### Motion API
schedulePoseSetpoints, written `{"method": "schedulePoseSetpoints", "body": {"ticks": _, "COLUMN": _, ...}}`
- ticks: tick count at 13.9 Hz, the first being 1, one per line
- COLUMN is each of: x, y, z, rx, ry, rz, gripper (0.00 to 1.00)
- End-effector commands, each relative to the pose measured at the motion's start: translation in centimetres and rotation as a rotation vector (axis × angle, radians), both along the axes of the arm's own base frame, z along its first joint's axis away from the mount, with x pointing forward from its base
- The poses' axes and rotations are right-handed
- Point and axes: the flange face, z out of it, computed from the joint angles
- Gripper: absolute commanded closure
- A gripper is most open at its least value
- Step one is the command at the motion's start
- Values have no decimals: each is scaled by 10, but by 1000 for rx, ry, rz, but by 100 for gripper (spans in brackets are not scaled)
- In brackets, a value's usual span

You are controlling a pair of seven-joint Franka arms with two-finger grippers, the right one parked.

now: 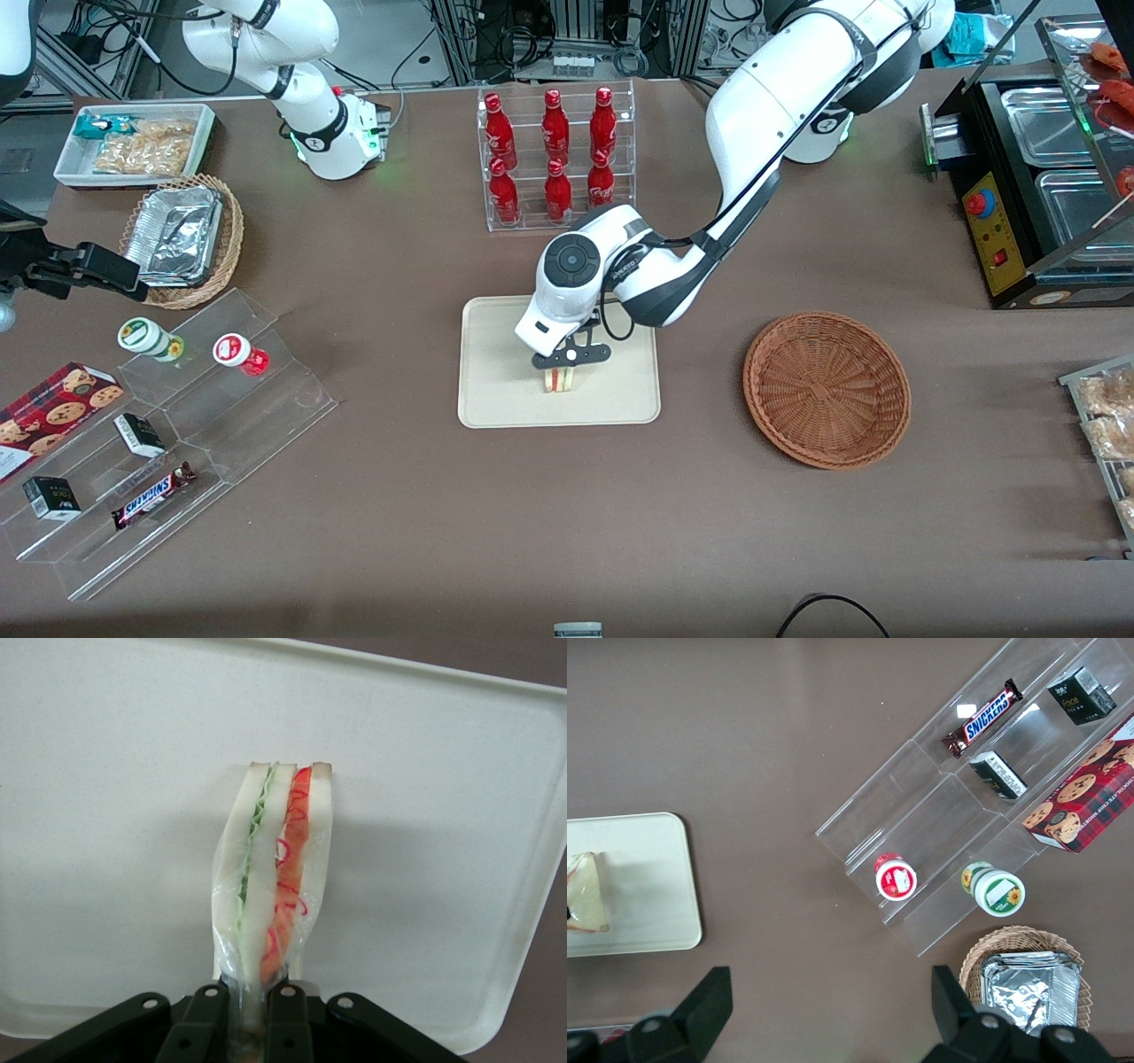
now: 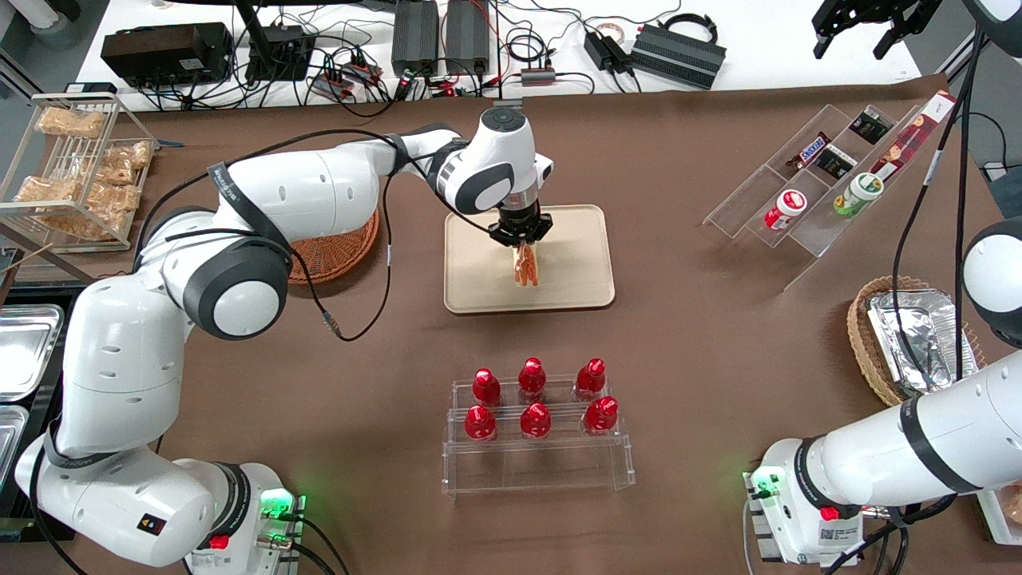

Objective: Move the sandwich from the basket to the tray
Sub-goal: 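Carry the sandwich with the left gripper over the cream tray and lower, then open the left gripper to release the sandwich onto the tray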

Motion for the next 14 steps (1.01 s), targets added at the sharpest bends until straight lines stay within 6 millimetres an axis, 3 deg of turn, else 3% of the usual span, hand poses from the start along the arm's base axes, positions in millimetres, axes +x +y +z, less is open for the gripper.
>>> {"method": "schedulePoseSetpoints", "body": {"ticks": 1, "x": 0, "y": -10, "z": 1, "rx": 2, "ry": -25, "rz": 16, "gripper": 60}}
{"method": "schedulePoseSetpoints", "body": {"ticks": 2, "x": 0, "y": -10, "z": 2, "rx": 0, "ry": -32, "rz": 1, "gripper": 6}}
{"method": "schedulePoseSetpoints", "body": {"ticks": 3, "x": 1, "y": -9, "z": 6, "rx": 6, "ry": -42, "rz": 8, "gripper": 0}}
{"method": "schedulePoseSetpoints", "body": {"ticks": 5, "x": 6, "y": -5, "z": 18, "rx": 4, "ry": -52, "rz": 17, "gripper": 0}}
{"method": "schedulePoseSetpoints", "body": {"ticks": 8, "x": 5, "y": 6, "z": 75, "rx": 56, "ry": -78, "rz": 10, "gripper": 0}}
{"method": "schedulePoseSetpoints", "body": {"ticks": 11, "x": 17, "y": 43, "z": 124, "rx": 163, "ry": -110, "rz": 30, "gripper": 0}}
{"method": "schedulePoseSetpoints", "body": {"ticks": 14, "x": 37, "y": 96, "z": 140, "rx": 244, "ry": -56, "rz": 144, "gripper": 0}}
